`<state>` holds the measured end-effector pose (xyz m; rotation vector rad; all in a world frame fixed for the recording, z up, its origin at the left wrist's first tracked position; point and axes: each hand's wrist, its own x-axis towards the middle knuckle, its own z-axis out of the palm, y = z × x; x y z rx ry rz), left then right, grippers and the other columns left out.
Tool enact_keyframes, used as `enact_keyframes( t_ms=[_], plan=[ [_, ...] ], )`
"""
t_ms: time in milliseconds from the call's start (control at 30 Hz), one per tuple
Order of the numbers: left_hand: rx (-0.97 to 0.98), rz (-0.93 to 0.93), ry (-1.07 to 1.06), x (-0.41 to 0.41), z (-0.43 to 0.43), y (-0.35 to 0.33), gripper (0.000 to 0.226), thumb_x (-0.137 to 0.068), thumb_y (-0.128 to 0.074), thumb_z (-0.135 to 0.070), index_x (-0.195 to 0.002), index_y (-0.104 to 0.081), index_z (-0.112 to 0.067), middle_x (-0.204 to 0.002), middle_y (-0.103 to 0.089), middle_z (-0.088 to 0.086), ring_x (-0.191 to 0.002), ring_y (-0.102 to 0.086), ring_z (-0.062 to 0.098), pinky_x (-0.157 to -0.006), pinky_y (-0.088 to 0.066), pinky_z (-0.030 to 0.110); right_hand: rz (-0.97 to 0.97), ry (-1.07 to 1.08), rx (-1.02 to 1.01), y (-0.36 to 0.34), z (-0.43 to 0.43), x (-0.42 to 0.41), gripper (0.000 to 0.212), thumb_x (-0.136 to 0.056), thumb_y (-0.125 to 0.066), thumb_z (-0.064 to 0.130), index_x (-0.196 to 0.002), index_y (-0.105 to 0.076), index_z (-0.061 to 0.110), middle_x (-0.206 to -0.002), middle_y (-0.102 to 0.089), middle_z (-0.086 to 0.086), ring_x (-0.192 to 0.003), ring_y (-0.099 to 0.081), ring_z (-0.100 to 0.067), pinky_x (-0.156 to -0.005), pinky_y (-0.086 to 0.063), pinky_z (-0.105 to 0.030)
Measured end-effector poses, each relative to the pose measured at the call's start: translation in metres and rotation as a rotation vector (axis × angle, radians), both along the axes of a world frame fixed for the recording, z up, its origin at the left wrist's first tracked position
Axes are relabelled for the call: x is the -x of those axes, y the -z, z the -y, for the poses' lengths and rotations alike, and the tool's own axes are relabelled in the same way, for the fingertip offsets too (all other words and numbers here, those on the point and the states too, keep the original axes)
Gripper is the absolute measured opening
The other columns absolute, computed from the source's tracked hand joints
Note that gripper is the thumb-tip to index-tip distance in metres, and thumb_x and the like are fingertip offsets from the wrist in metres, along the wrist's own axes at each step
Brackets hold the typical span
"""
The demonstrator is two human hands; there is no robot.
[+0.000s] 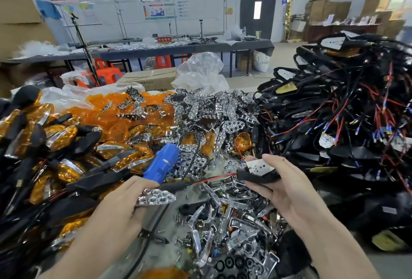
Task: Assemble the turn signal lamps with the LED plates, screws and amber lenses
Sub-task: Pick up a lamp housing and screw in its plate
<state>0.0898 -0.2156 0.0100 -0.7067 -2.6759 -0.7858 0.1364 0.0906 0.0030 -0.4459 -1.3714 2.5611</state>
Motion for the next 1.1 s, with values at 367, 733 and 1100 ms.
enact_keyframes(
  t_ms=[367, 733, 1100],
  plan=[
    [0.001, -0.106, -0.037, -0.005, 0.009, -0.002, 0.072, -0.062, -0.09, 0.005, -0.114, -0.07, -0.042, -0.085, -0.076, -0.015, -0.061, -0.068, 0.004, -0.053, -0.054, 0.026, -0.026, -0.013, -0.364, -0.001, 0.009, -0.008, 0.025, -0.087, -0.069, 0.04, -0.085, -0.068, 0.016, -0.084, -0.075, -0.005, -0.08, -0.077, -0.02, -0.067, -0.064, -0.038],
    [0.048, -0.03, -0.036, -0.01, 0.0, 0.0, 0.059, -0.078, -0.078, -0.008, -0.103, -0.045, -0.051, -0.091, -0.057, -0.031, -0.065, -0.059, -0.001, -0.047, -0.041, 0.023, 0.018, 0.034, -0.136, 0.007, 0.016, 0.001, 0.008, -0.098, -0.066, 0.012, -0.094, -0.06, 0.009, -0.1, -0.071, -0.018, -0.079, -0.071, -0.022, -0.065, -0.059, -0.026],
    [0.226, -0.057, 0.017, -0.01, -0.009, -0.002, 0.073, -0.056, -0.092, -0.008, -0.104, -0.055, -0.049, -0.109, -0.057, -0.027, -0.084, -0.067, 0.005, -0.062, -0.054, 0.019, -0.075, -0.053, -0.158, 0.014, 0.026, 0.002, 0.019, -0.101, -0.059, 0.018, -0.094, -0.077, 0.02, -0.113, -0.065, -0.015, -0.094, -0.073, -0.028, -0.076, -0.063, -0.043]
  ],
)
